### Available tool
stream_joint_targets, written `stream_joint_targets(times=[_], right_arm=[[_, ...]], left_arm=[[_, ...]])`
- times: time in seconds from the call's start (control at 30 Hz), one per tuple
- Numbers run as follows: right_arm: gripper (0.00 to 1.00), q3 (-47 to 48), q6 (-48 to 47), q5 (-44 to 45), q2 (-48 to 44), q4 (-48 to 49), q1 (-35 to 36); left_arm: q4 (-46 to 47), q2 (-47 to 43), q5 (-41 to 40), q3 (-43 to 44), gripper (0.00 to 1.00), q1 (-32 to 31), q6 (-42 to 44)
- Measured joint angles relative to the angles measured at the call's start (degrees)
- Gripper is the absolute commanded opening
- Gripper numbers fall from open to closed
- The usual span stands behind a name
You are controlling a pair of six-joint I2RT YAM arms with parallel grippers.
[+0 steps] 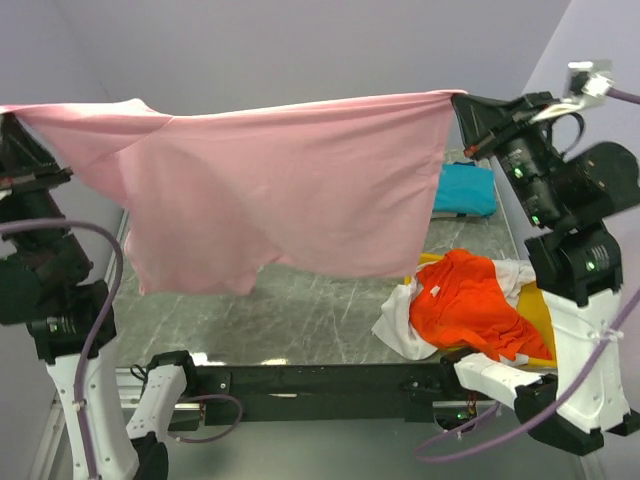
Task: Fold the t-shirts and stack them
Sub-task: Flatten the tshirt out
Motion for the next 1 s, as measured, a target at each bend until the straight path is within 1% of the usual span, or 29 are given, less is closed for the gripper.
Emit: stream_joint_targets(times=[0.13,0.33,0.4,0.47,0.63,0.9,1.0], right_arm=[[0.0,-1.03,-0.39,0.98,5.14,1.05,-0.28],[0.0,-2.73,-0.55,1.05,17.27,-0.04,-1.27],[0.0,-3.37,-0.52,1.01,20.33,-1.51,-1.49],[0.0,-4.55,-0.35,0.85,21.03,-2.64,-1.49],[0.0,-5.38,-0.04,0.74,18.1,-2.62,-1.49],[0.0,-8.98,0.31,0.74,5.33,4.28,-1.49],[0.0,-9.25,-0.11,0.74,1.99,6.49,-1.49]], left_arm=[[0.72,5.9,4.9,1.07,0.0,0.0,-0.02],[-1.11,17.22,9.11,-4.04,0.0,-0.2,-0.2],[-3.67,19.41,9.88,-5.88,0.0,-0.33,-0.33],[-5.7,20.15,10.36,-6.56,0.0,-0.46,-0.33],[-6.08,17.14,10.29,-6.56,0.0,-0.52,-0.31],[-2.78,5.99,8.39,-6.34,0.0,-0.55,-0.37],[-1.88,2.99,7.89,-4.98,0.0,-0.55,-0.37]])
